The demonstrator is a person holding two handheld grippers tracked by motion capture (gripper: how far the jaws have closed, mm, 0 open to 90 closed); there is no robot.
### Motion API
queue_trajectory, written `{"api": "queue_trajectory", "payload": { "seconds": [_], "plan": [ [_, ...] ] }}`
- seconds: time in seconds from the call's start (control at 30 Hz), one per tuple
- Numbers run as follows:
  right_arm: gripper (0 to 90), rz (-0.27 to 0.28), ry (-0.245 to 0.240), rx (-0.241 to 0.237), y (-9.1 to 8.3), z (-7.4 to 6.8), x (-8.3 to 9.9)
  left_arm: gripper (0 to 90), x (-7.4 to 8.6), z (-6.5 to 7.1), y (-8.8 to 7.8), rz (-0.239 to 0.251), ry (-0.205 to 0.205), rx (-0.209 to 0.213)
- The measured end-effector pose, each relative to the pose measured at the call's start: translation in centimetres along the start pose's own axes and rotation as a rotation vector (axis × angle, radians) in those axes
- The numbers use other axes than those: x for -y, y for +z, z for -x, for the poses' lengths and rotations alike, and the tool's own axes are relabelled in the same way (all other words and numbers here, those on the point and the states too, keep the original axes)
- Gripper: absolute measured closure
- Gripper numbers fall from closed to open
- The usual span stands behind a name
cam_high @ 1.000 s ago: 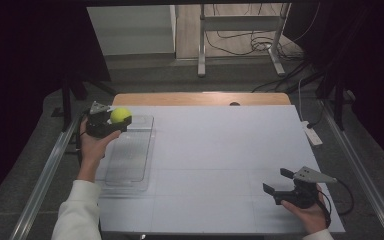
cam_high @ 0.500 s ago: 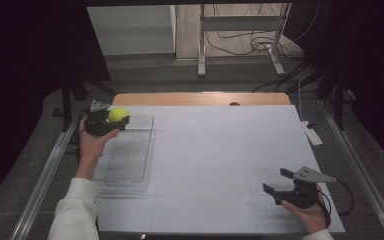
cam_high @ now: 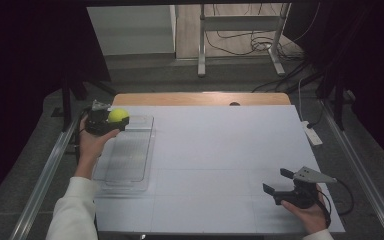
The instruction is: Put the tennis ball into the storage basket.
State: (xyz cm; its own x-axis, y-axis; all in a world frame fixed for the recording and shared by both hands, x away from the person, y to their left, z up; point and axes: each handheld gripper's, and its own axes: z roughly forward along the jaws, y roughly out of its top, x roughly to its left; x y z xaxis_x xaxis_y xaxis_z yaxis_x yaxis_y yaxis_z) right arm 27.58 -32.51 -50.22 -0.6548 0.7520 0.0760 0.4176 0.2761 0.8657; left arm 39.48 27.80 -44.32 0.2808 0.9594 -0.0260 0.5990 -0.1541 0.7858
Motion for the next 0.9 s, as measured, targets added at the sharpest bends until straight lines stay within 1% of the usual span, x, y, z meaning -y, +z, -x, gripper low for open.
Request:
{"api": "queue_trajectory", "payload": {
  "seconds": [0.27,0.47,0.57,0.83,0.9],
  "plan": [
    [9.2,0.004,0.001,-0.003,0.0,0.0,0.0,26.3,0.2,-0.1,0.5,-0.036,0.002,-0.005],
    [9.2,0.005,0.003,-0.002,-0.1,0.0,0.0,26.3,0.2,-0.1,0.7,-0.045,0.003,-0.006],
    [9.2,0.003,-0.001,-0.003,0.0,-0.1,0.0,26.3,0.4,-0.2,0.8,-0.062,0.007,-0.007],
    [9.2,0.001,0.0,-0.001,0.0,0.0,0.0,26.3,0.5,-0.2,1.1,-0.074,0.006,-0.008],
    [9.1,0.001,0.0,-0.002,0.0,0.0,0.0,26.3,0.5,-0.1,1.4,-0.087,0.013,-0.008]
  ]
}}
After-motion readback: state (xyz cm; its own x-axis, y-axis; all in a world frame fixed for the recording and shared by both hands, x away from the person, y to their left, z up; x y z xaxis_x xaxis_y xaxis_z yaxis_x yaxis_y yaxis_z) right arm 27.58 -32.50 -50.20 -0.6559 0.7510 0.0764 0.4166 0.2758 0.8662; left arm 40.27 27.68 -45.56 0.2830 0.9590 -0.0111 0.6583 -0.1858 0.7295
